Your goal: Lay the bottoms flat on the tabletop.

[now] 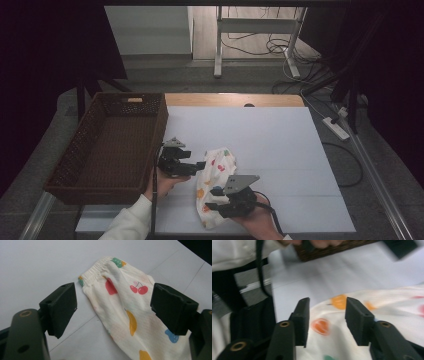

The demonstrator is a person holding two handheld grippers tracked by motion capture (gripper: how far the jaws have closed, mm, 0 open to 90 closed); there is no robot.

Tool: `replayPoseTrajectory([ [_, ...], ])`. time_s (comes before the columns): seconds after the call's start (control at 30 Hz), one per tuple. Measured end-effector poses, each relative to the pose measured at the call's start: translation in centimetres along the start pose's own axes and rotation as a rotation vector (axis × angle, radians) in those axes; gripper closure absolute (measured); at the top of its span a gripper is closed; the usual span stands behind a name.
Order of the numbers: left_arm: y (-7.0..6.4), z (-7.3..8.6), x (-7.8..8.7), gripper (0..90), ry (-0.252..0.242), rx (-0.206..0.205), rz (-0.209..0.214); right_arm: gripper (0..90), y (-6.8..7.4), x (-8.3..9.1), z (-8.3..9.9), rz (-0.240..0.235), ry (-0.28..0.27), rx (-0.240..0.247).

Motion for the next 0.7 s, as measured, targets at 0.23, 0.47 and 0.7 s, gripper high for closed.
replayPoseTrajectory([
  [0.23,-0.2,0.0,-0.1,20.4,0.000,-0.005,-0.002,47.9,-3.2,3.6,1.2,0.128,-0.071,-0.072],
  [0.47,-0.2,0.0,-0.2,20.4,0.000,-0.006,-0.002,45.7,-6.6,5.0,3.0,0.180,-0.096,-0.176],
  [0.7,-0.2,0.0,-0.2,20.4,0.004,-0.006,-0.002,45.0,-8.5,4.6,3.9,0.211,-0.058,-0.215],
])
Point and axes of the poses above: each handheld gripper's, and its own axes: x roughly backward along the jaws, z roughly out of its underside, y roughly to its left, the point moved 1 cm from there along -x, roughly forward along the jaws, and after that the axes turned 7 degrees about -z, right-handed, at the moved point
